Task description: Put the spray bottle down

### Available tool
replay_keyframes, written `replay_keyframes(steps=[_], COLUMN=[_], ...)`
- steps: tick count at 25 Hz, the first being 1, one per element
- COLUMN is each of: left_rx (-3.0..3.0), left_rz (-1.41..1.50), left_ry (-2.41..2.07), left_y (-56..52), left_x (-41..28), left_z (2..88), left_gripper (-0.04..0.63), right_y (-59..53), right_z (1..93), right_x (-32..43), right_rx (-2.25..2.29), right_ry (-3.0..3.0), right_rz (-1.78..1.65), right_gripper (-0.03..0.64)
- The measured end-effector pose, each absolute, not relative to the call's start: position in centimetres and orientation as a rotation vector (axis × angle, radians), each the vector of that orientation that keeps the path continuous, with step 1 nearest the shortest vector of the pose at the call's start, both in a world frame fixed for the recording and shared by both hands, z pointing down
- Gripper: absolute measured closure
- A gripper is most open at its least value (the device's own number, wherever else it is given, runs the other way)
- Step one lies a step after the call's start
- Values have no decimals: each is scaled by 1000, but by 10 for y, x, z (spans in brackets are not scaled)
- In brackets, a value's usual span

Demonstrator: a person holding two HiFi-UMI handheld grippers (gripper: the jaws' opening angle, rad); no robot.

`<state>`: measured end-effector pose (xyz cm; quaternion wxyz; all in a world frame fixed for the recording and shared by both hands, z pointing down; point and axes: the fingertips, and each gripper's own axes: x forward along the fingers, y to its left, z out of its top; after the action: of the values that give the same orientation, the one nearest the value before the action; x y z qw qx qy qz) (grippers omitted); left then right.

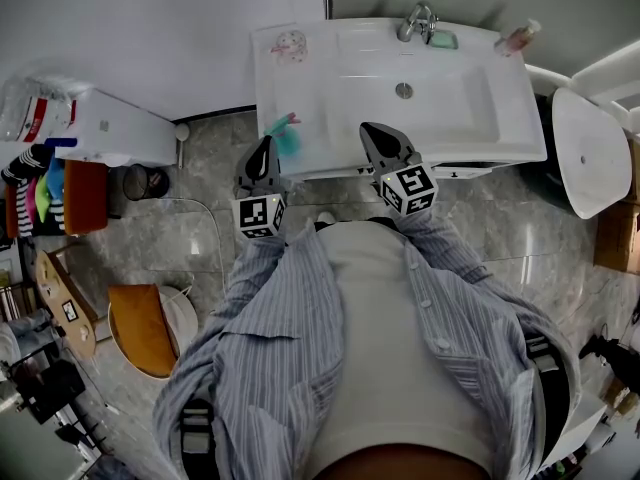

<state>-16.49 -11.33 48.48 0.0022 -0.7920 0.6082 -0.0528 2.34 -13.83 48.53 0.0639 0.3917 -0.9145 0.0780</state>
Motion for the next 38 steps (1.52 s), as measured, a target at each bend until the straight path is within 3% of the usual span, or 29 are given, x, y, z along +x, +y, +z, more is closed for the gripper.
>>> replay_keyframes(steps=[38], left_rx=[-2565], left_rz=[-164], left_ry=[1824], left_y=[-106], left_x=[-146], left_z=[488], left_gripper=[594], right_y=[-120], right_z=[486], right_x=[40], right_rx=[1253], right_ry=[-2737], right_rz=[277], right_gripper=[601])
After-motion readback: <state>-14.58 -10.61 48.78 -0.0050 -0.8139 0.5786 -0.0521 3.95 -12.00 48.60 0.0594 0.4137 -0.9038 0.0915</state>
